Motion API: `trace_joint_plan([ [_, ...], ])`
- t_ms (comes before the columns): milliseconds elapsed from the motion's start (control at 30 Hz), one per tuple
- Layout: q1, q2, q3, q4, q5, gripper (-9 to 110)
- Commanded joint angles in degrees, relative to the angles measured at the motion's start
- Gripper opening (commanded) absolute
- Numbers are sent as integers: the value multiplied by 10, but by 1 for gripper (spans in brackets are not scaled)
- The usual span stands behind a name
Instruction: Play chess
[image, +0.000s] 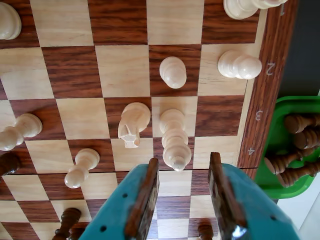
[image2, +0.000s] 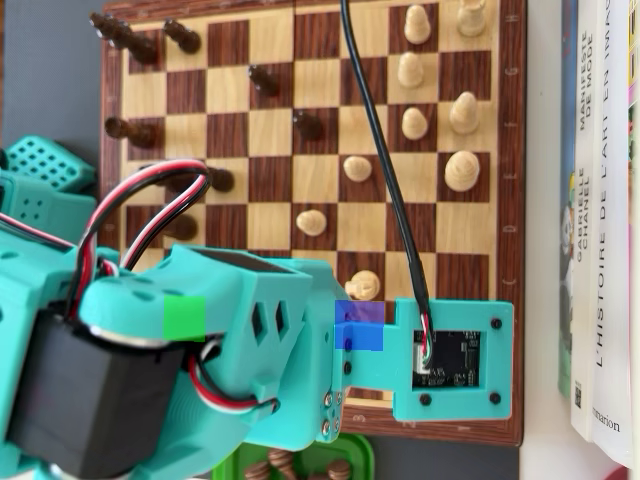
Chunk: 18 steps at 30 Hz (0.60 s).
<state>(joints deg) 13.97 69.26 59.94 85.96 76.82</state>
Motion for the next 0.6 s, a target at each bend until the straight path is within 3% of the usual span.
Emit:
trace_joint_plan([
  [0, 4, 4, 4, -5, 5, 15],
  [567, 7, -32, -11, -5, 4, 15],
])
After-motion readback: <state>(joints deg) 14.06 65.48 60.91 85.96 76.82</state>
